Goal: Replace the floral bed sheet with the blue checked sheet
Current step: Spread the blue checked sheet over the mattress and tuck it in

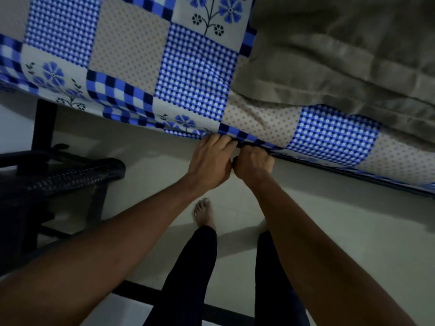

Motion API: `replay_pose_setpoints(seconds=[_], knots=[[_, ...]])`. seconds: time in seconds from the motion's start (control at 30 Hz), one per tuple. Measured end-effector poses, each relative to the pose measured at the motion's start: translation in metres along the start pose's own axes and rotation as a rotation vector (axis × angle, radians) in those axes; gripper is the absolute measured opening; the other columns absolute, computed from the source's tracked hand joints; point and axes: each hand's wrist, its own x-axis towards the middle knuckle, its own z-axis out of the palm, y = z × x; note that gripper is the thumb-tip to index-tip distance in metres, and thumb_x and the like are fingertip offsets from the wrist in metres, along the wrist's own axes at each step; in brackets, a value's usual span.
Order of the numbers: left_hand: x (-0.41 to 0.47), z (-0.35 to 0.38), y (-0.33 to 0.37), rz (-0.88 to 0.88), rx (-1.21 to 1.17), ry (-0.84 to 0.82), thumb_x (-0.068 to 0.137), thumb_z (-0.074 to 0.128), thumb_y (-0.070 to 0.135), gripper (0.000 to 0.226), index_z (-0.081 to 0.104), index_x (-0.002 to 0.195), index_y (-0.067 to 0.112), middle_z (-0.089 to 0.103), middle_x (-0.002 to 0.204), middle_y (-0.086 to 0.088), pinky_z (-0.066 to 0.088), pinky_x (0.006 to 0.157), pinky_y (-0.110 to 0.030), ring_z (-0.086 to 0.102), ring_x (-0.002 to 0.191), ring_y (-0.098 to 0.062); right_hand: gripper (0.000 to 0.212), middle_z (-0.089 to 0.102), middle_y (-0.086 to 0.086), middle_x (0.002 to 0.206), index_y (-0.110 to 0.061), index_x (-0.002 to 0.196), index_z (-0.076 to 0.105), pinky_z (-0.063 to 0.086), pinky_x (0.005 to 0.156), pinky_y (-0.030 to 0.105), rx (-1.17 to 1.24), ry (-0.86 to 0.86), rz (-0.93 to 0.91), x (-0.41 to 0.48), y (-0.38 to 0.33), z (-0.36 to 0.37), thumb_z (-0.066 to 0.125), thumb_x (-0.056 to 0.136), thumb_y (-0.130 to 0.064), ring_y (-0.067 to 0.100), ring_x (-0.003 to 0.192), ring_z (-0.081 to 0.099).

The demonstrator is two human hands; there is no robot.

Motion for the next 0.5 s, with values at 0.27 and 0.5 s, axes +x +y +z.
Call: replay_pose_setpoints(seconds=[0.27,0.5], knots=[[0.003,0.012,-0.013,-0.015,0.118,-0.218,0.064,0.071,0.019,0.062,0.058,0.124,0.011,0.058,0.118,-0.005,0.038,0.106,-0.042,0.053,0.11,-0.028,0.044,0.054,0.009,0.138,-0.017,0.134,0.051,0.047,0.094,0.042,0.179,-0.001,0.012,-0.004,0.003,0.008,0.058,0.093,-0.032,0.031,0.127,0.051],[0.016,0.016,-0.016,-0.095,-0.005,-0.286,0.077,0.07,0.034,0.057,0.056,0.131,0.016,0.058,0.133,-0.007,0.037,0.109,-0.043,0.051,0.124,-0.03,0.019,0.07,0.008,0.102,-0.018,0.104,0.064,0.055,0.075,0.041,0.343,0.335,-0.02,-0.019,-0.017,0.019,0.049,0.094,-0.023,0.031,0.093,0.066]])
